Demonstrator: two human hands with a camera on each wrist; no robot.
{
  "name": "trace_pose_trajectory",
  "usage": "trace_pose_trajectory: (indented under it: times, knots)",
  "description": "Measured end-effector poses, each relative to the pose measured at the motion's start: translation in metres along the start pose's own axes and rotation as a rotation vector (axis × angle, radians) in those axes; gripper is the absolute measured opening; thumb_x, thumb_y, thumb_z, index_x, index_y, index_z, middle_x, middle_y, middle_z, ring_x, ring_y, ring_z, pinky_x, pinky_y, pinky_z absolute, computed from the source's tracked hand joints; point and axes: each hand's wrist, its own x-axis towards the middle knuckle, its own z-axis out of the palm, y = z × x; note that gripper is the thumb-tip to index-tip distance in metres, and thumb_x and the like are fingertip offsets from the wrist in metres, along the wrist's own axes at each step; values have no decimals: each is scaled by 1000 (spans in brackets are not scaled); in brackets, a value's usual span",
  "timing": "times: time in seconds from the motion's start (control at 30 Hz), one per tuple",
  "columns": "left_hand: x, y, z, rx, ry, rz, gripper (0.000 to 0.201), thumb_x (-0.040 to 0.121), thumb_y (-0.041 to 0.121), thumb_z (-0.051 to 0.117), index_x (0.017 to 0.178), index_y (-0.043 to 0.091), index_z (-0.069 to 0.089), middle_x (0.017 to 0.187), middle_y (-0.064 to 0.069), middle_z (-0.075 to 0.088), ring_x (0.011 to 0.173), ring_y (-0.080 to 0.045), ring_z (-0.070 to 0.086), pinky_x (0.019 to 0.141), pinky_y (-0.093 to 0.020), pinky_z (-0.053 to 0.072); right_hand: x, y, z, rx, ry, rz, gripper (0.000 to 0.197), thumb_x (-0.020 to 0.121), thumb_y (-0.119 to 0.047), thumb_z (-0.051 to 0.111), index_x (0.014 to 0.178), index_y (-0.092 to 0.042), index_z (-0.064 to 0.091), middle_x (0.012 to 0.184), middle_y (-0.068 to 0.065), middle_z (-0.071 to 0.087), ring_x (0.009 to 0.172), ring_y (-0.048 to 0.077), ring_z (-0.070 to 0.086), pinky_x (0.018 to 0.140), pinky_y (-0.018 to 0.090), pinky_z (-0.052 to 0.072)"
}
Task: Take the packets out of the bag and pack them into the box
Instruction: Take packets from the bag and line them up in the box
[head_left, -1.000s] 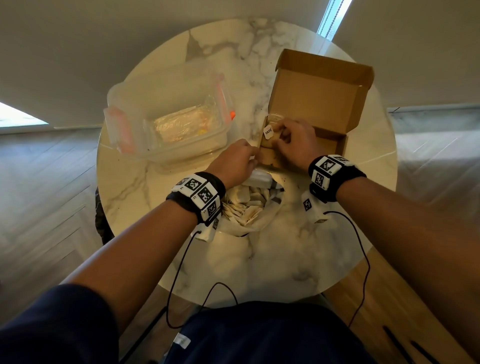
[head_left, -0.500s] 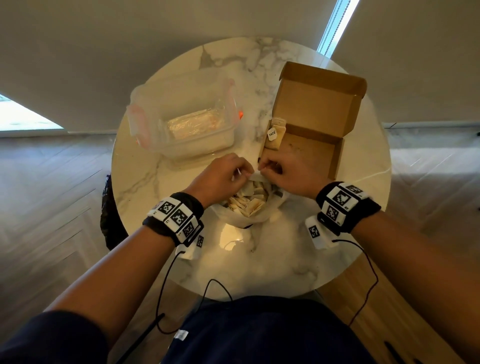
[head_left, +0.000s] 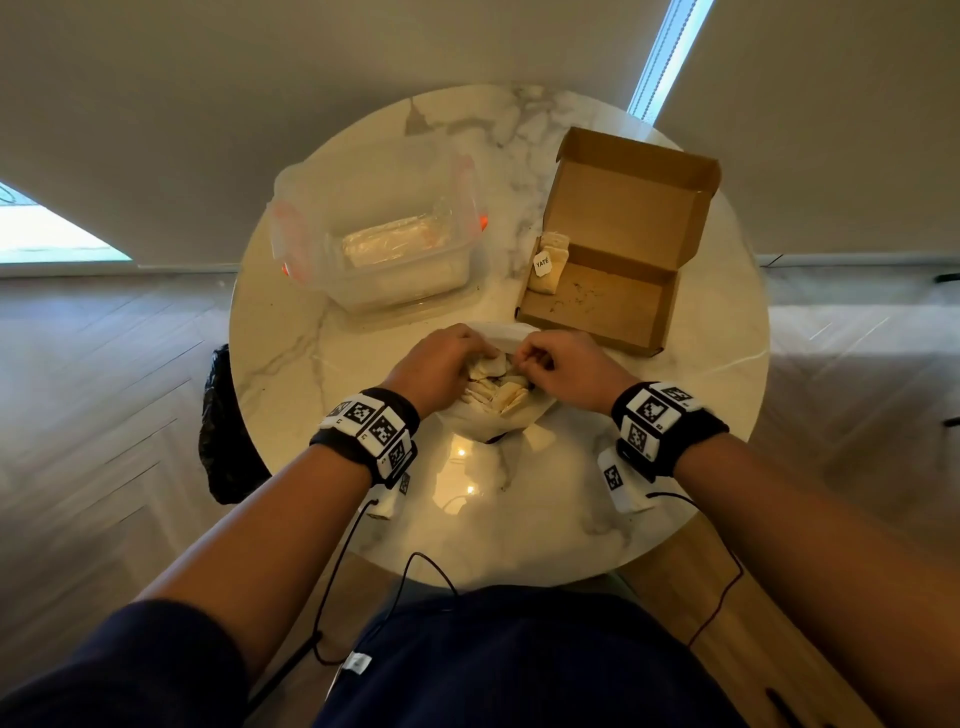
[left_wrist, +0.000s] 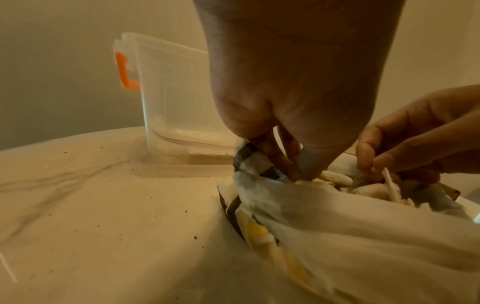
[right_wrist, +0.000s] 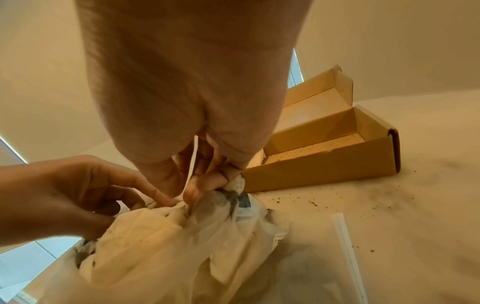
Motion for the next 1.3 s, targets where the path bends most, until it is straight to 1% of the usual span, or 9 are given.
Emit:
trace_pose_trajectory:
  times: [0.17, 0.27, 0.43, 0.53, 0.63, 0.83, 1.0, 1.13, 1.3]
  knots:
    - [1, -5, -4, -1, 10, 18, 32, 92, 10, 61, 121, 21, 69, 120, -2, 65, 110, -20, 60, 93, -33, 48, 1, -3, 0, -12, -3, 9, 14, 94, -12, 63, 103, -15, 72, 95, -4, 70, 86, 8, 64, 79, 21, 52]
    - [2, -6, -8, -26, 68, 20, 22, 96, 19, 60, 115, 19, 70, 108, 0, 70, 97, -16, 63, 82, -24, 45, 2, -7, -1, -21, 1, 7, 19, 90, -14, 68, 108, -16, 69, 97, -3, 66, 83, 9, 62, 75, 23, 52]
    - [-1, -5, -15, -116, 72, 39, 16, 97, 21, 61, 110, 19, 70, 96, 7, 71, 82, -7, 63, 69, -7, 39, 8, -16, 0, -94, 4, 26, 46, 83, -20, 77, 126, -18, 59, 106, -6, 53, 80, -2, 47, 73, 12, 37]
    - [-3, -5, -15, -116, 15, 2, 20, 93, 14, 61, 111, 19, 68, 94, 9, 67, 81, -5, 58, 72, -13, 39, 13, -16, 3, -157, -32, 46, 40, 86, -19, 75, 123, -17, 63, 108, -5, 50, 90, 7, 45, 81, 19, 37]
    - [-3, -4, -9, -65, -43, -8, 31, 84, 6, 66, 113, 18, 66, 96, 6, 58, 84, -10, 53, 75, -18, 36, 15, -13, 7, -211, -43, 35, 23, 91, -17, 69, 114, -15, 67, 106, 0, 52, 93, 14, 48, 81, 23, 38]
    - [-1, -1, -6, -51, -54, -19, 33, 80, 20, 77, 109, 21, 61, 98, 4, 58, 84, -12, 52, 73, -25, 41, 17, -8, 6, -100, 12, 41, 6, 97, -16, 61, 101, -15, 65, 92, -1, 63, 82, 15, 57, 72, 23, 40]
    - [2, -1, -10, -188, 28, -97, 34, 84, 15, 64, 116, 25, 55, 102, 8, 63, 79, -8, 59, 72, -26, 51, 14, -7, -4, 40, 1, 59, 3, 99, -19, 58, 99, -19, 61, 87, -4, 67, 77, 11, 63, 66, 16, 46]
    - [6, -1, -13, -111, 44, -44, 32, 95, 27, 61, 126, 26, 56, 103, 6, 57, 87, -9, 55, 75, -24, 44, 9, -7, -11, 97, 7, 45, 6, 99, -20, 58, 103, -18, 62, 88, -5, 67, 77, 7, 61, 66, 13, 46]
    - [9, 1, -15, -81, 54, -16, 18, 99, 31, 55, 112, 20, 63, 98, 3, 58, 88, -15, 56, 74, -27, 42, 4, -4, -14, 105, 19, 59, 9, 97, -15, 59, 105, -18, 61, 91, -6, 66, 81, 7, 61, 72, 20, 49]
